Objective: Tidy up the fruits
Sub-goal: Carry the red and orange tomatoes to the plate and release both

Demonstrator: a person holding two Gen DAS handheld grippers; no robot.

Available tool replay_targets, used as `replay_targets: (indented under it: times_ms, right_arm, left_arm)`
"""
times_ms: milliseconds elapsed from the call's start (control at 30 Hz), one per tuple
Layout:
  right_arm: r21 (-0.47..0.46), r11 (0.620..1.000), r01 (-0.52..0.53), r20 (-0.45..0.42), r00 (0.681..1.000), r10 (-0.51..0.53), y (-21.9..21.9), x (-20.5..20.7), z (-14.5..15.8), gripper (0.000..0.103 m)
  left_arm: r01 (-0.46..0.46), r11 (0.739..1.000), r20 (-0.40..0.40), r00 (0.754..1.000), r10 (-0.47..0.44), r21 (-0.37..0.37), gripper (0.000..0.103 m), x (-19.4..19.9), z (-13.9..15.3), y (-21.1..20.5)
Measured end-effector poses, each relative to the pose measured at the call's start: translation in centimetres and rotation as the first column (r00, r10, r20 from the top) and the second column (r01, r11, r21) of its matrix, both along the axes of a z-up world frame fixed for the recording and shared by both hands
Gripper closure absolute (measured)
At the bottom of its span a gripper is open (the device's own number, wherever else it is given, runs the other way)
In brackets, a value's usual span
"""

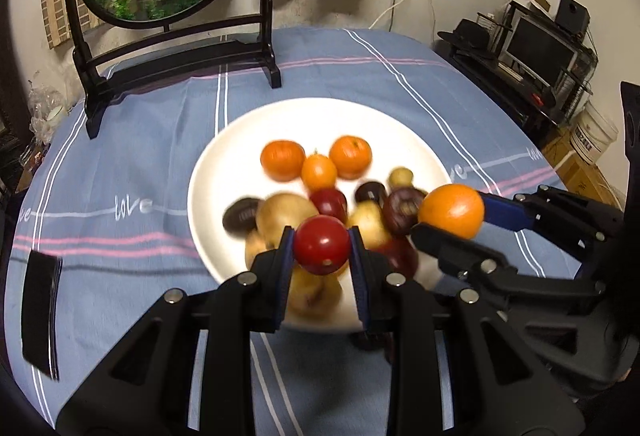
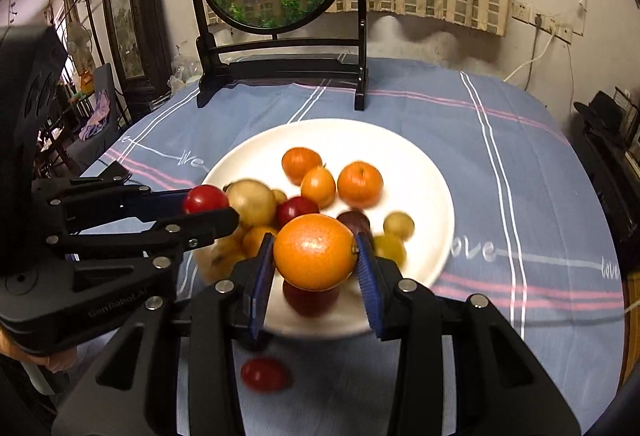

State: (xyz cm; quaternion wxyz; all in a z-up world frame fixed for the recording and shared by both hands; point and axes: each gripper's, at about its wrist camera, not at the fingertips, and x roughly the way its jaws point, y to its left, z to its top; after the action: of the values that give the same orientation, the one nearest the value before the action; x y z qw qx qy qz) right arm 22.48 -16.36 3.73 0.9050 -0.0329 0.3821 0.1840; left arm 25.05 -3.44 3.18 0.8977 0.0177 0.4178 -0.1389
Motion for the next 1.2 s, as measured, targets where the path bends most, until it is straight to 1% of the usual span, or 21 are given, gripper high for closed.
replay_targets:
  times_ms: [100, 233, 333, 433, 500, 567, 633, 733, 833, 933, 967, 1067, 1133, 1200]
  right_arm:
    - [-0.017, 1.000, 0.004, -0.004, 1.000, -0.005, 0.4, 1.9, -0.4, 0.063]
    - [-0.024, 0.999, 0.020, -0.023, 1.000, -0.021, 0.4, 4.1, -1.3, 0.063]
    - [-0.031, 0.999, 0.037, -0.020, 0.999, -0.038, 0.3, 5.0, -1.8, 0.063]
    - [-0.044, 0.998, 0.050, -0.023, 0.998, -0.051, 0.1, 5.4, -2.1, 0.062]
    - [-0.043, 0.997, 0.056, -0.018, 0.998, -0.057, 0.0, 5.3, -2.2, 0.061]
    - [-0.037, 0.997, 0.061, -0.017, 0.998, -0.062, -0.4, 5.2, -2.1, 0.060]
    - [-0.031, 0.997, 0.066, -0.017, 0.998, -0.067, -0.7, 4.9, -1.9, 0.058]
    - [-0.019, 0.996, 0.088, -0.007, 0.996, -0.088, -1.2, 4.3, -1.5, 0.058]
    - [-0.010, 0.995, 0.102, -0.010, 0.995, -0.102, -1.7, 3.6, -1.1, 0.058]
    - [0.005, 0.994, 0.107, -0.014, 0.994, -0.107, -2.2, 2.7, -0.5, 0.057]
    - [0.005, 0.994, 0.112, -0.010, 0.994, -0.112, -2.3, 2.3, -0.2, 0.056]
    - [-0.001, 0.993, 0.115, 0.003, 0.993, -0.115, -2.6, 1.0, 0.6, 0.055]
    - [-0.003, 0.993, 0.116, 0.014, 0.993, -0.116, -2.6, 0.2, 1.2, 0.054]
    - [-0.015, 0.993, 0.115, 0.030, 0.993, -0.115, -2.5, -1.0, 1.8, 0.053]
  left_arm:
    - [-0.024, 1.000, 0.001, 1.000, 0.024, 0.017, 0.076, 2.0, -0.3, 0.2]
    - [-0.041, 0.999, -0.029, 0.999, 0.041, 0.013, 0.076, 4.3, -1.2, 0.4]
    - [-0.047, 0.999, -0.031, 0.998, 0.047, 0.013, 0.076, 5.1, -1.5, 0.2]
    - [-0.064, 0.998, -0.047, 0.997, 0.064, 0.011, 0.073, 5.9, -1.8, 0.1]
    - [-0.083, 0.997, -0.057, 0.995, 0.083, 0.005, 0.065, 6.1, -1.9, 0.3]
    - [-0.106, 0.994, -0.056, 0.993, 0.106, 0.005, 0.051, 6.0, -2.0, 0.6]
    - [-0.116, 0.993, -0.061, 0.991, 0.116, 0.002, 0.047, 5.9, -1.9, 0.8]
    - [-0.141, 0.990, -0.068, 0.988, 0.140, 0.000, 0.030, 5.4, -1.5, 1.1]
    - [-0.142, 0.989, -0.064, 0.988, 0.140, -0.030, 0.025, 4.5, -0.9, 1.5]
    - [-0.139, 0.990, -0.045, 0.989, 0.138, -0.028, 0.024, 3.4, 0.1, 1.3]
    - [-0.141, 0.990, -0.038, 0.989, 0.140, -0.026, 0.022, 3.1, 0.4, 1.3]
    - [-0.135, 0.990, -0.011, 0.991, 0.135, -0.030, 0.020, 1.5, 1.5, 1.0]
    - [-0.122, 0.992, 0.000, 0.992, 0.122, -0.014, 0.017, 0.6, 2.1, 0.6]
    - [-0.119, 0.993, 0.015, 0.993, 0.119, -0.009, 0.017, -0.9, 2.8, 0.5]
